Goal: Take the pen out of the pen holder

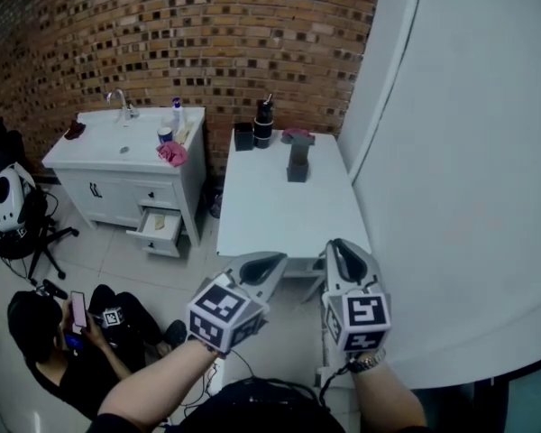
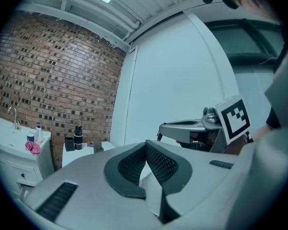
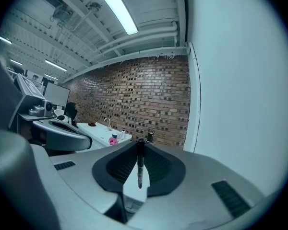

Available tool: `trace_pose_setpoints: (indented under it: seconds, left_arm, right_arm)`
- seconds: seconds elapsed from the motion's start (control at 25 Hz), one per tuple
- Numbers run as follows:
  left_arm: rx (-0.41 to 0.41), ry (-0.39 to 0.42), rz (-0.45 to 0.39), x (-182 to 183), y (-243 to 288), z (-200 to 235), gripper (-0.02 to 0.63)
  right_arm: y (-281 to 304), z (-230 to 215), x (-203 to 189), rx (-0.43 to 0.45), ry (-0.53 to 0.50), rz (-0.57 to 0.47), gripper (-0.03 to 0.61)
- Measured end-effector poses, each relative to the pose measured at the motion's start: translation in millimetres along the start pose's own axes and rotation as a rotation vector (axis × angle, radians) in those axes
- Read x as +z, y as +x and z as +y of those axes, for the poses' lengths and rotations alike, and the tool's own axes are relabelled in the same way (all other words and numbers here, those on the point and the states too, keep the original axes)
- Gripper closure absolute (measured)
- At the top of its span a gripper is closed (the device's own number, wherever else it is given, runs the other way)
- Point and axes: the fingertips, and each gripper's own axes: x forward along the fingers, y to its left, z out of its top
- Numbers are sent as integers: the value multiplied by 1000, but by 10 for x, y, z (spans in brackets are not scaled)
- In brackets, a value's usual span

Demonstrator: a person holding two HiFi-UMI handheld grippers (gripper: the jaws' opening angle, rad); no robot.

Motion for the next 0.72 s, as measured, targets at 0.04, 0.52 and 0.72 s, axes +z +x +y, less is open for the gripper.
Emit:
trace_pose_setpoints:
  seconds: [0.04,0.52,0.72]
  left_arm:
    - [5,-1,3,-5,34,-57,611]
    - [67,10,38,-29,332,-861,611]
    - [96,21,46,-47,350,-1190,611]
  right_arm:
    - [-41,-41,-18,8,4,-2,522]
    - [-647,-497,-156,110,62,-38,522]
    - [-918,-582,-261,147,86,-47,522]
